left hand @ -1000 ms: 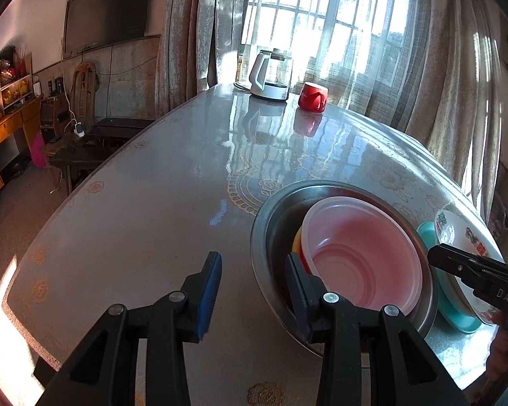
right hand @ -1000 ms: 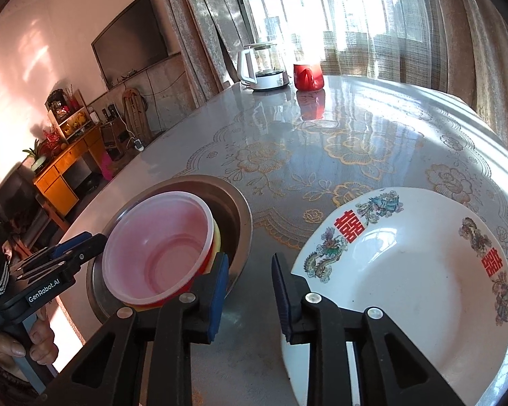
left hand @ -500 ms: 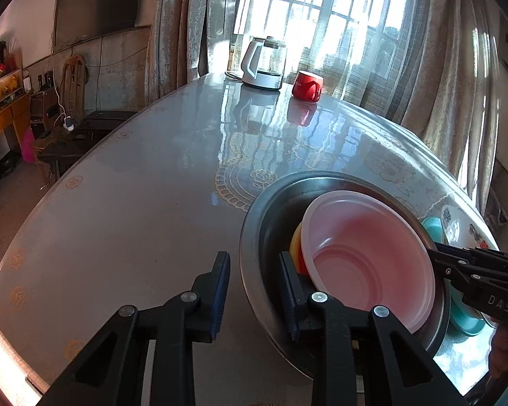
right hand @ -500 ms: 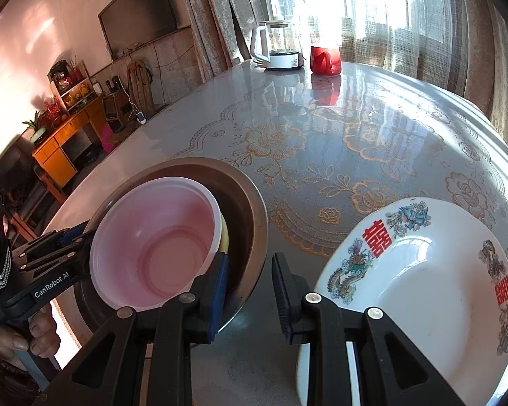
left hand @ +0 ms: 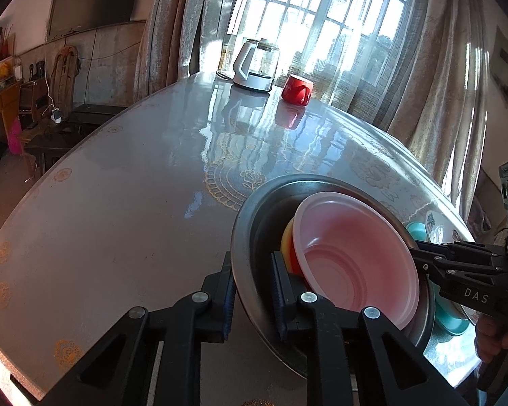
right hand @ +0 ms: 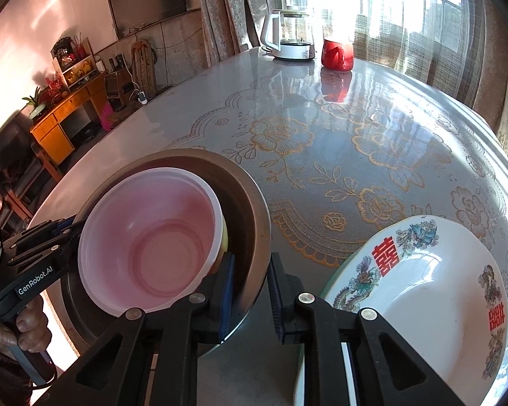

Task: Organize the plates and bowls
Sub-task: 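Grasp the rim of the steel bowl with the right tool, then carry the steel bowl with nested bowls onto the plate stack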

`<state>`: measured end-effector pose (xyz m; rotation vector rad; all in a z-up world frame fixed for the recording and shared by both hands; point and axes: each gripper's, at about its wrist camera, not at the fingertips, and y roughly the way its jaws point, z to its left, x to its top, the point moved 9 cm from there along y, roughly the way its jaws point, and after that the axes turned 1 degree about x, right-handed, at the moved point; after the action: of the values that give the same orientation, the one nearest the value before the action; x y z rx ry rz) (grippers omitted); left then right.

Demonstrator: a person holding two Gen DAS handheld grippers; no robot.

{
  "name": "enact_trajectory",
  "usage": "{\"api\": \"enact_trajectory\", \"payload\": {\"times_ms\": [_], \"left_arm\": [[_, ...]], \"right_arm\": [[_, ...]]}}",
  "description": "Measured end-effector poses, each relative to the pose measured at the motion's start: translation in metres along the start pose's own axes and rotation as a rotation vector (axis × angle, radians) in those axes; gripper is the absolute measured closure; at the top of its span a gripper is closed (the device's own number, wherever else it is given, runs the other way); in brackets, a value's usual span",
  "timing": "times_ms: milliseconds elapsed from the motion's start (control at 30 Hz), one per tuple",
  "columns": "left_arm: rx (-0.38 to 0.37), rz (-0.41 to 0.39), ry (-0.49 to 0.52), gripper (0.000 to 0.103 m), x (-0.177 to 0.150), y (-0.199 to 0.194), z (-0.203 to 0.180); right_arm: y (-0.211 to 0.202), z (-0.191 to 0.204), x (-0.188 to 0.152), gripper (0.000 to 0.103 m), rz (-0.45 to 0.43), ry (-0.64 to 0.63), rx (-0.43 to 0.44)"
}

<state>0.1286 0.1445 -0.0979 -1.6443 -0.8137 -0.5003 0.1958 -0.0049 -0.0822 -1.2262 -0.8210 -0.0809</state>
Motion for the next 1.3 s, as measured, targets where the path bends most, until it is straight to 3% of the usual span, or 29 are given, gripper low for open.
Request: {"api": "enact_trajectory", "payload": {"times_ms": [133, 333, 500, 633, 1300], "left_arm": [[0.035, -0.004, 0.023, 0.083, -0.001, -0.001, -0.002], [0.061, -0.008, 0.026, 0.083, -0.005, -0.007, 0.000], [0.069, -0.007, 0.027, 0.083, -0.007, -0.009, 0.002], [0.068, -0.009, 0.022, 0.084, -0.009, -0.013, 0.002], [0.057, -0.041, 0.026, 0.086, 0.002, -0.031, -0.017]], "right_arm": [[0.002, 0.002, 0.002, 0.079, 0.036, -0.047, -0.007], [0.003, 0.006, 0.001, 0.083, 0.029, -0.035, 0.025], [0.009, 0.008, 0.003, 0.079, 0.030, -0.073, -0.029], [0.007, 0.009, 0.000, 0.083, 0.027, -0.043, 0.011], [-0.024, -0.003, -0.002, 0.083, -0.088, 0.175, 0.188]]}}
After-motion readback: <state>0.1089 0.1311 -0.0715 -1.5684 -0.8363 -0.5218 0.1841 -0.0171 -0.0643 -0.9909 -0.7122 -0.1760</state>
